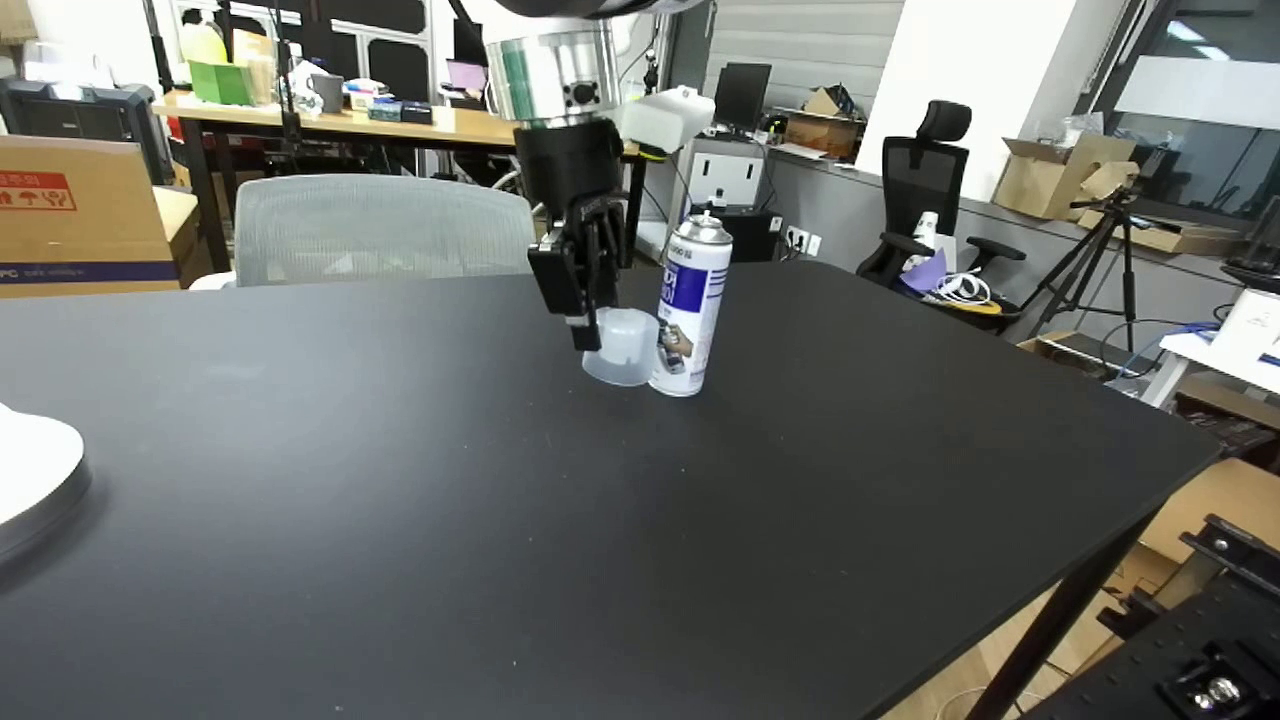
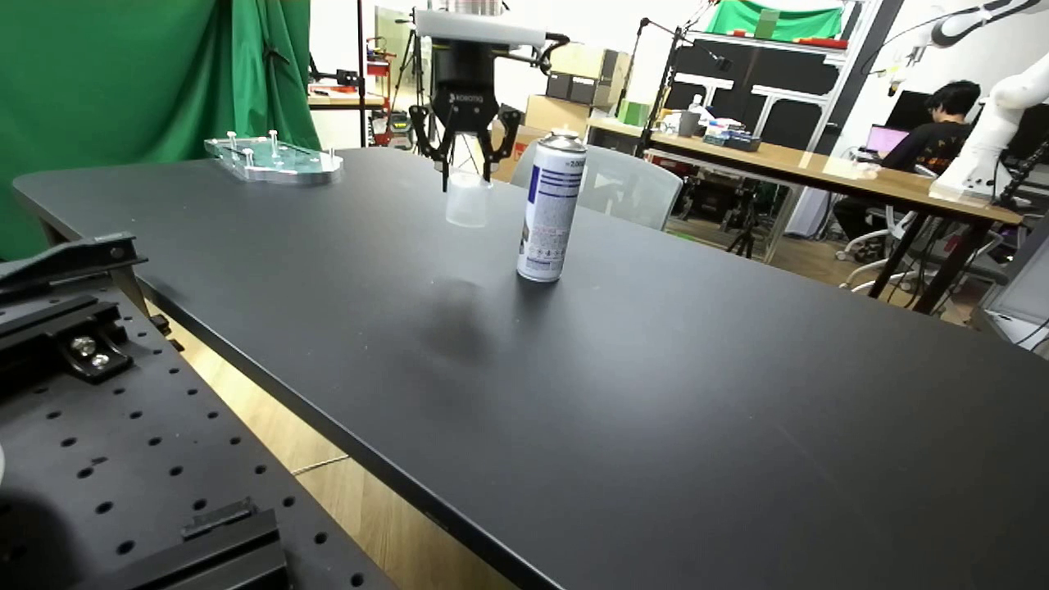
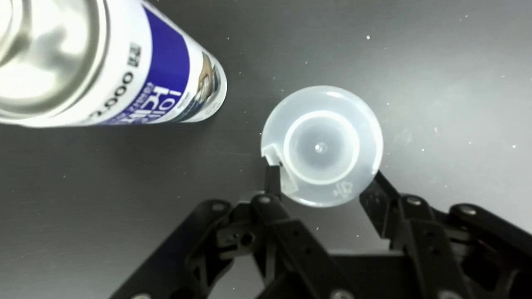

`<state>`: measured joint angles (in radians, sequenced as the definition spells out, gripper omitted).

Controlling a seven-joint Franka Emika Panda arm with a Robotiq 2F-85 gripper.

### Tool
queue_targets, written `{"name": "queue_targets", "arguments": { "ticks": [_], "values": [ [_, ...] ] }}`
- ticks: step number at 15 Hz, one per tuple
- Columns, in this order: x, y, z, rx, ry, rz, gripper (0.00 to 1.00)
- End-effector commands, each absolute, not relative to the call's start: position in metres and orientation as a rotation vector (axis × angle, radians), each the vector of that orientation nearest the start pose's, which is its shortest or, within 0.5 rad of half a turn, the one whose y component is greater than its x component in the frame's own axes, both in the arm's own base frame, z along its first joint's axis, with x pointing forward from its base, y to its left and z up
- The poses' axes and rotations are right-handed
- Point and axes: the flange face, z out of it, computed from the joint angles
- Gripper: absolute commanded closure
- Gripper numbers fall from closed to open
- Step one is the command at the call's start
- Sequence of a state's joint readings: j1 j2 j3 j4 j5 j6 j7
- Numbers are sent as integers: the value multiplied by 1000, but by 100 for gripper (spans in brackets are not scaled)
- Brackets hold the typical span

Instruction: Remove the lid from the bottle and put it on the table

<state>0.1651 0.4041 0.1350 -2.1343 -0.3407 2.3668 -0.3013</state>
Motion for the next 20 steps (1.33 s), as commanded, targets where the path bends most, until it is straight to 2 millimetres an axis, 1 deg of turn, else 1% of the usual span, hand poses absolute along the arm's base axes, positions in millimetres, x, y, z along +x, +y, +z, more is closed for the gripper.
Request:
{"name": "queue_targets", "arguments": {
  "ticks": [1, 6, 10, 12, 14, 16, 17, 18, 20],
  "values": [
    [542, 165, 189, -3023, -1406, 221, 73],
    [544, 171, 173, -3044, -1489, 149, 73],
    [544, 176, 167, -3038, -1522, 138, 73],
    [543, 178, 165, -3027, -1535, 151, 30],
    [541, 179, 164, -3001, -1539, 180, 19],
    [539, 180, 164, -2978, -1542, 200, 5],
    [538, 181, 165, -2970, -1541, 204, 1],
    [537, 182, 168, -2965, -1537, 202, 0],
    [534, 187, 178, -2959, -1549, 183, 0]
  ]
}}
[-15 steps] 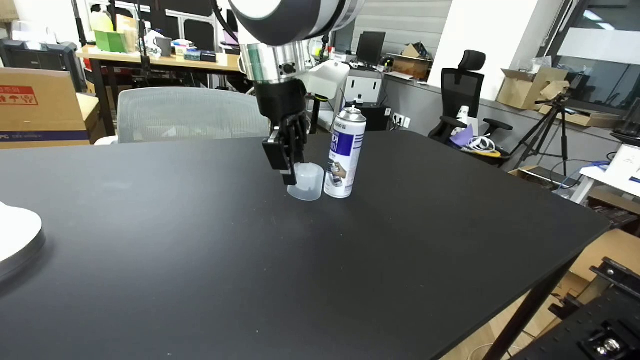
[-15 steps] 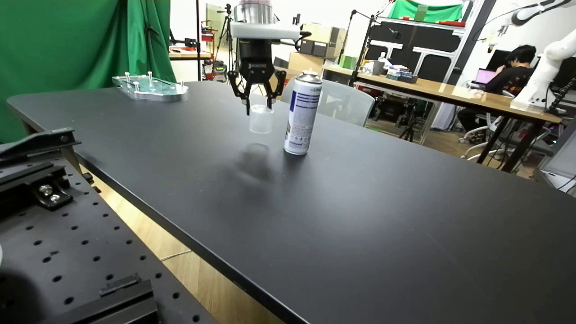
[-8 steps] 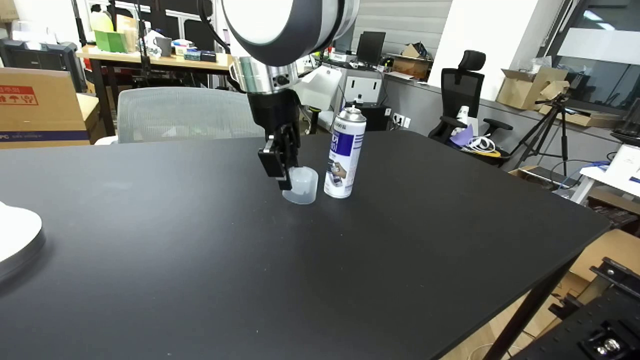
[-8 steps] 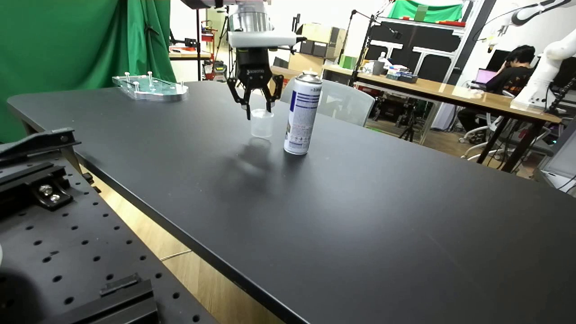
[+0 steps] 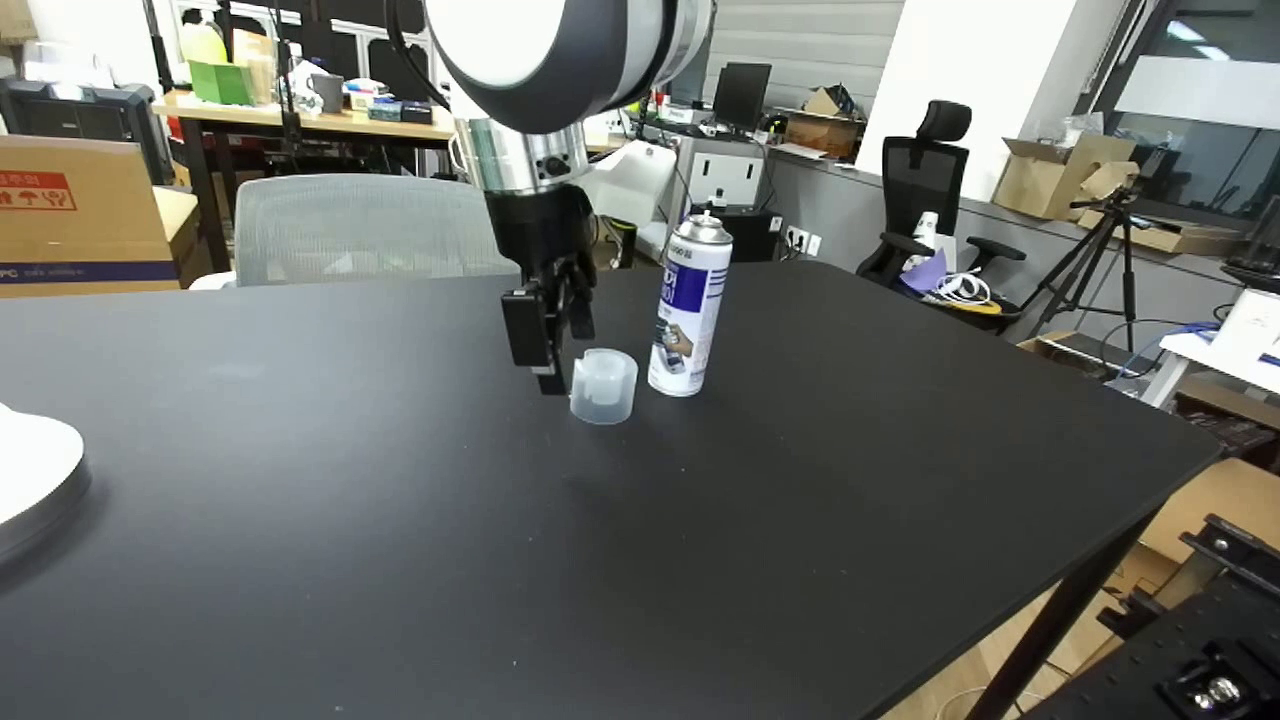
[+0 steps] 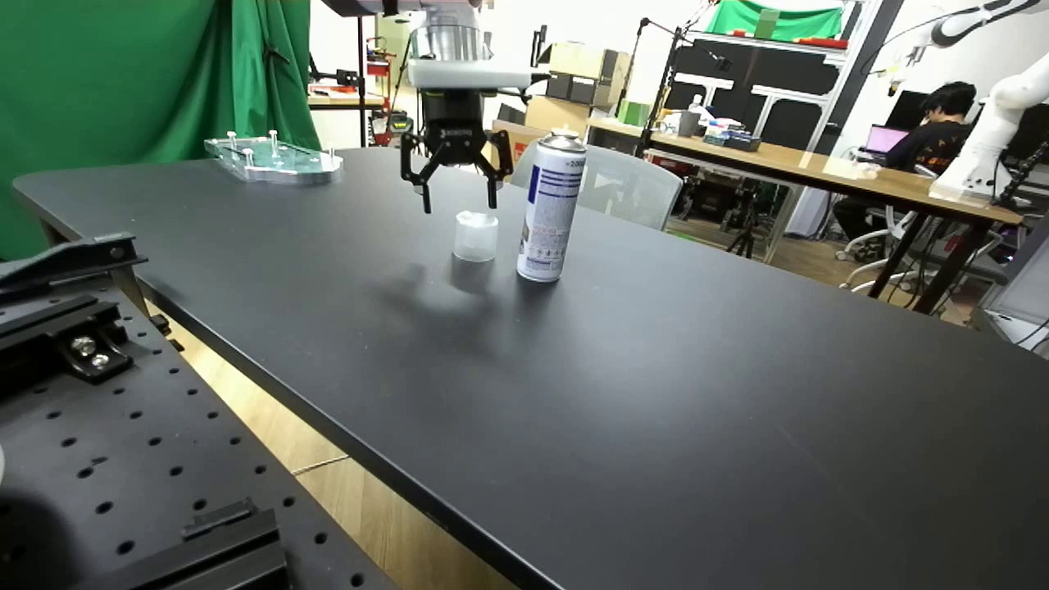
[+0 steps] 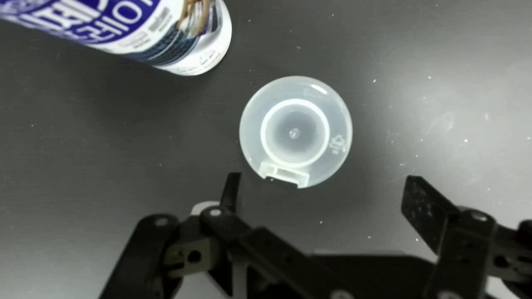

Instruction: Remove the lid from the bottle and put it on the table

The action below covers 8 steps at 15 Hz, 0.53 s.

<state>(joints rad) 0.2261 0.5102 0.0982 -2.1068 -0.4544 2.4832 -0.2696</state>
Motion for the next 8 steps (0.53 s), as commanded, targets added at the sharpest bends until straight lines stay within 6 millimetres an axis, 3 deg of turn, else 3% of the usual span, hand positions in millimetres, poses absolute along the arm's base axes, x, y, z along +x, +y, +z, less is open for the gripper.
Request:
{"name": "queue_targets", "arguments": {
  "ticks": [1, 8],
  "values": [
    [532, 190, 186, -2956, -1559, 164, 0],
    [516, 202, 260, -2945, -1567, 128, 0]
  ]
}}
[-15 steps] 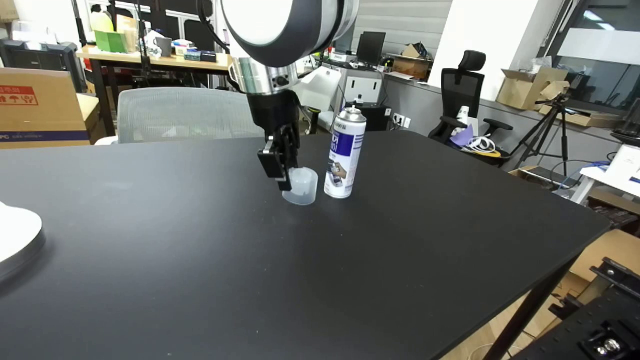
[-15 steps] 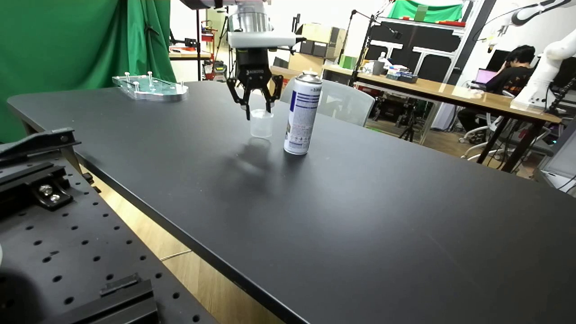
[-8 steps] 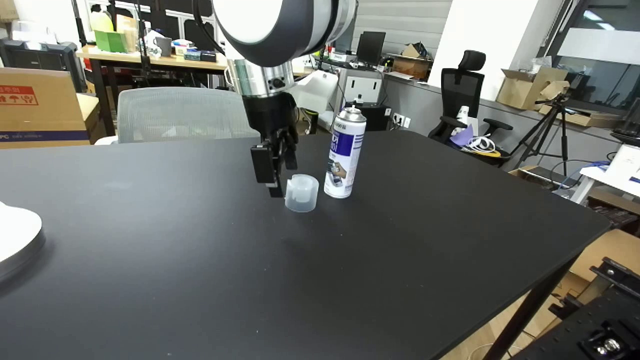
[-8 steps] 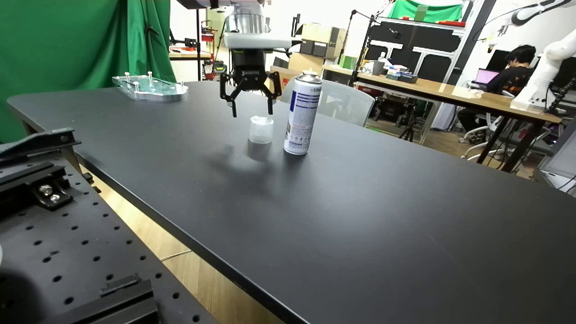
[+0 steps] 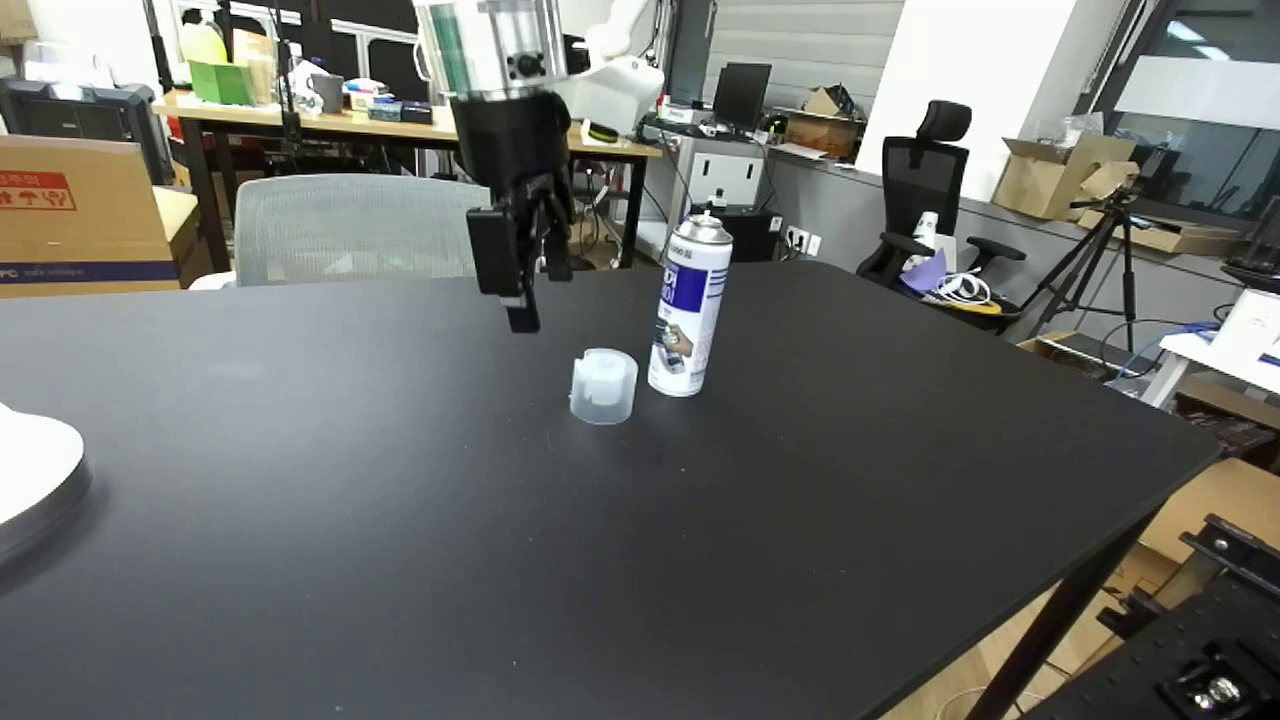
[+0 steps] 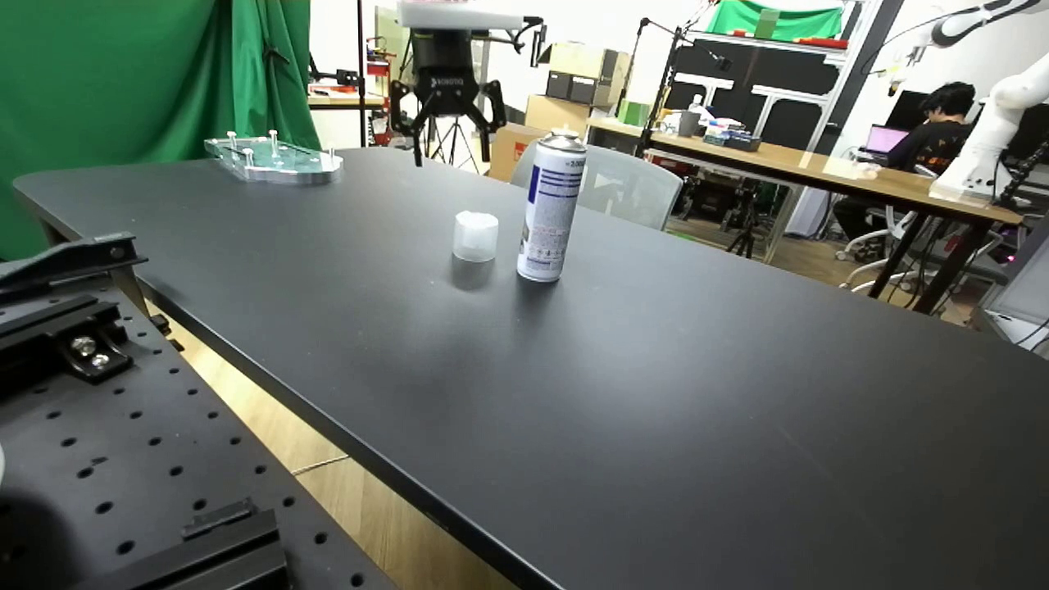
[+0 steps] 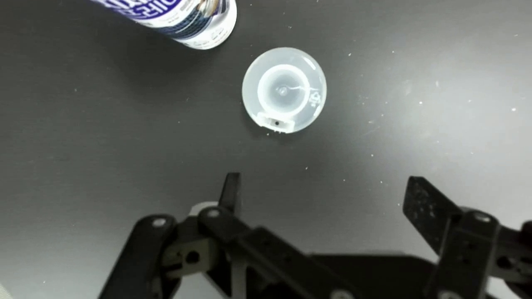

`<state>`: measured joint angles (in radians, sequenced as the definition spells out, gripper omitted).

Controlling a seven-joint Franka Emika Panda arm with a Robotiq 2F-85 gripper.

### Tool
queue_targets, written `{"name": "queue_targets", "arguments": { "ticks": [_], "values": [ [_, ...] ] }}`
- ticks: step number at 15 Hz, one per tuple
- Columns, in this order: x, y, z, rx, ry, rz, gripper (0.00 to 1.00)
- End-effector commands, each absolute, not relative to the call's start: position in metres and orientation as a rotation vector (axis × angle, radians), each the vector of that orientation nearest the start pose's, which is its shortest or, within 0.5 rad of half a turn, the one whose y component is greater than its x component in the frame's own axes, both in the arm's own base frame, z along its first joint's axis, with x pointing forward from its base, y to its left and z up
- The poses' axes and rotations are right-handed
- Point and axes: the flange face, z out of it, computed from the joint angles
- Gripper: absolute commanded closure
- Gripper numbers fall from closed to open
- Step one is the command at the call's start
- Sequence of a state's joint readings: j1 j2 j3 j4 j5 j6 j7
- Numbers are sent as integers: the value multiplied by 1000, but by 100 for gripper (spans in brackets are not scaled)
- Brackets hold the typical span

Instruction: Remove the lid from the bottle and put it on the table

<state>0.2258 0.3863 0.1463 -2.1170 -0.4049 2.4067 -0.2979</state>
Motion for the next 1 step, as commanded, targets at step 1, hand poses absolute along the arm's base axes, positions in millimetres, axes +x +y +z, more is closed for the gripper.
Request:
{"name": "queue_targets", "arguments": {
  "ticks": [1],
  "values": [
    [513, 202, 271, -2939, -1553, 137, 0]
  ]
}}
